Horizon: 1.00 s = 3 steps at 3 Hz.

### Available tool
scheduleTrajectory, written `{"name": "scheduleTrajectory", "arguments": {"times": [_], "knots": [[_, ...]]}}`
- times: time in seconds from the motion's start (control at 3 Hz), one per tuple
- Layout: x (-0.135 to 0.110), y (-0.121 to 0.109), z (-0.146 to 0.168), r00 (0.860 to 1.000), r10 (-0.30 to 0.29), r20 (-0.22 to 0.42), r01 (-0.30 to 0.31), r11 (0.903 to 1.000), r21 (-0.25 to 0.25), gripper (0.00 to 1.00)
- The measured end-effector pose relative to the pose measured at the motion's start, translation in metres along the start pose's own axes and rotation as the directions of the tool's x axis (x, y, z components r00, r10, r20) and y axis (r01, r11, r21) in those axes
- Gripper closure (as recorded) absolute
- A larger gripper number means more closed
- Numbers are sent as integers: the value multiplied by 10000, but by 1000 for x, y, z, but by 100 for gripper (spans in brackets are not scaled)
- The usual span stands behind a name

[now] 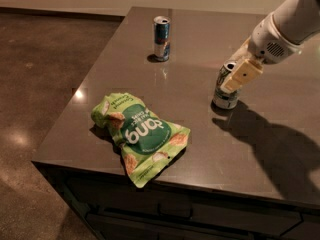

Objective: Move 7up can near green rice chip bag

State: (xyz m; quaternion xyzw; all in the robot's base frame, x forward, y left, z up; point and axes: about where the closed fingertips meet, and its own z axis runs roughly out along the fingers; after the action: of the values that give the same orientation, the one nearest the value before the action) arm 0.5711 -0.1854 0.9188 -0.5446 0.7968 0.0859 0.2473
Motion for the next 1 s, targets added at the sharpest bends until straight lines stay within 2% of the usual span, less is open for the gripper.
{"name": "scheduleTrajectory", "arguments": {"times": [0.33,0.67,1.0], "knots": [[-3,3,3,10000,-53,57,53,9998,-165,61],[-20,11,5,9992,-275,291,289,9984,-480,83],[-48,26,7,9944,-795,702,856,9924,-886,100]]}}
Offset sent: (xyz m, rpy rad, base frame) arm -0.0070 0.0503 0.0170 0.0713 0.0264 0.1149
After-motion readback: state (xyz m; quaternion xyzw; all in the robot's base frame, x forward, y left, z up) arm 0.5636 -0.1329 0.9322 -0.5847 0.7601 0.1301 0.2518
